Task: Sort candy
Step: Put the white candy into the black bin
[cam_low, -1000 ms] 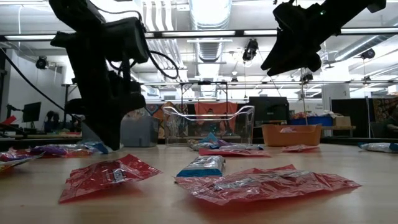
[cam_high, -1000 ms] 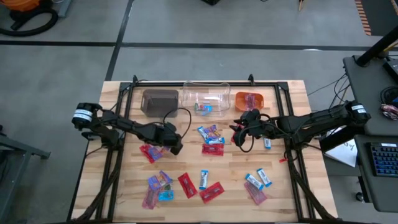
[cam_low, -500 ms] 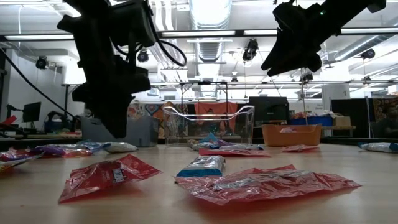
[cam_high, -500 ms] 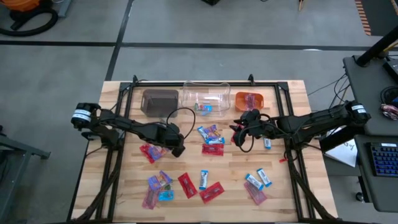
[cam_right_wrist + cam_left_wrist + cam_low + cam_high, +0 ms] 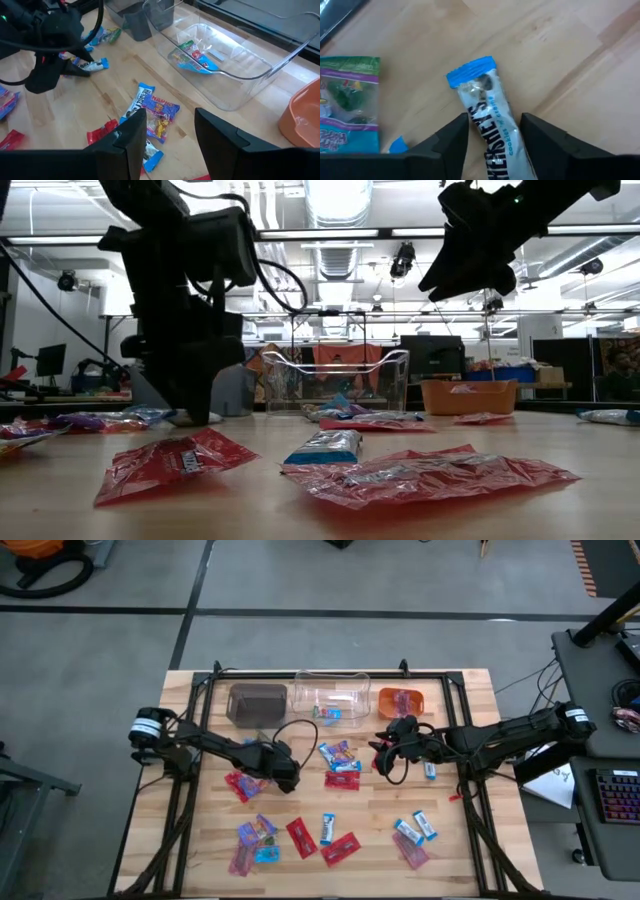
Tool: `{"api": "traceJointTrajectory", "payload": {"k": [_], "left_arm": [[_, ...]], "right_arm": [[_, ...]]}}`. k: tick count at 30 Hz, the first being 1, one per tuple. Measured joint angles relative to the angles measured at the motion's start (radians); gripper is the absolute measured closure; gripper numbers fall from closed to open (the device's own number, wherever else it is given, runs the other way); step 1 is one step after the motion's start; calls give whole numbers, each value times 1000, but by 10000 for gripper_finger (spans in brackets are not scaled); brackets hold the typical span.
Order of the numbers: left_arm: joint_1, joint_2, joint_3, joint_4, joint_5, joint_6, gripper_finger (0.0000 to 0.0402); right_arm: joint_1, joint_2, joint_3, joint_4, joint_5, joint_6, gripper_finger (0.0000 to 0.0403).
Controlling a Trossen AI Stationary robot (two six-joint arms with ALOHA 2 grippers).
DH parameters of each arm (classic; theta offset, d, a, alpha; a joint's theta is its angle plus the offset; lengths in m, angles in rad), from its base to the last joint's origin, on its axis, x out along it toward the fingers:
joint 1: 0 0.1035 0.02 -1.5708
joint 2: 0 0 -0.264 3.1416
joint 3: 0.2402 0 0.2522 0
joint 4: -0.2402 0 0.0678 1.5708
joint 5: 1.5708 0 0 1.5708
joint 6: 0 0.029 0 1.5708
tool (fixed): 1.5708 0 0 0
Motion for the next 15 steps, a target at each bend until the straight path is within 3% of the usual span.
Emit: {"api": "traceJointTrajectory", "payload": {"k": [10,15], "left_arm": [[-3,-26,7,0,37,41,379],[-3,-76,30,-10,73,113,387]], "right_arm": [[0,0,0,1,0,0,254],[0,0,0,0,0,0,250]]}}
